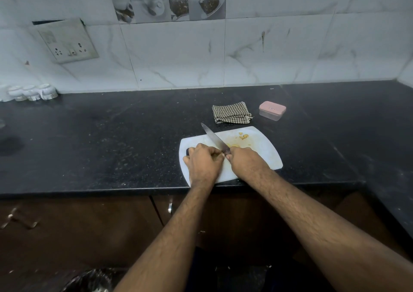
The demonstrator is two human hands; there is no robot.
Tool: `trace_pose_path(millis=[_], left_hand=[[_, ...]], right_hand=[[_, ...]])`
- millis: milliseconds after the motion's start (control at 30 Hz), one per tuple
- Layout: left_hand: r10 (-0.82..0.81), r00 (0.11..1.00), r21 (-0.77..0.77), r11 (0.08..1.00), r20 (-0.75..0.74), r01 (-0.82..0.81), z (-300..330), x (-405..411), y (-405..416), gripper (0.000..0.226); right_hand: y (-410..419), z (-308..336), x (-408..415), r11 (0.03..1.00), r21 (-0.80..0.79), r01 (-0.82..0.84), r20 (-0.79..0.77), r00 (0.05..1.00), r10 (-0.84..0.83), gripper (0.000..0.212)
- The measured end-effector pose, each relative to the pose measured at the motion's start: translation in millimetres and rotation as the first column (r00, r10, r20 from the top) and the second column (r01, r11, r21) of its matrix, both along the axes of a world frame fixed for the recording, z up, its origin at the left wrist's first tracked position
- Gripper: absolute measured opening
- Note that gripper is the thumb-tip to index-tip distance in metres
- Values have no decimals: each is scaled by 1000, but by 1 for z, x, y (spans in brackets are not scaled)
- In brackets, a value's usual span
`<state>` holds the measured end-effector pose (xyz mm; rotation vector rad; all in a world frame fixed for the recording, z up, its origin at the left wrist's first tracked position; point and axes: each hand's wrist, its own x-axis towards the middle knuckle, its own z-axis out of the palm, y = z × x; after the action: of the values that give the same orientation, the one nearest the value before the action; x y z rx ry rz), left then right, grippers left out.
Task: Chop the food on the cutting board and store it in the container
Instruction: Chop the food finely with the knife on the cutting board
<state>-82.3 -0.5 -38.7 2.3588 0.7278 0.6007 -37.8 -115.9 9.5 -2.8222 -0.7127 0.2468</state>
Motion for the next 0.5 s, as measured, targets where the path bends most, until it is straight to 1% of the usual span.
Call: trace_pose_path(millis=[167,367,500], left_hand=[[9,1000,-24,1000,2,-9,-2,2,1,13],[12,1000,-37,999,-4,-13,-4,4,2,11],[19,1000,-33,999,-3,-19,-4,5,3,10]], right_hand=[[4,2,-1,998,-55,-10,10,1000,11,32],[7,2,4,996,-93,-4,-20,1000,2,33],[11,2,3,987,-159,-36,18,999,40,32]])
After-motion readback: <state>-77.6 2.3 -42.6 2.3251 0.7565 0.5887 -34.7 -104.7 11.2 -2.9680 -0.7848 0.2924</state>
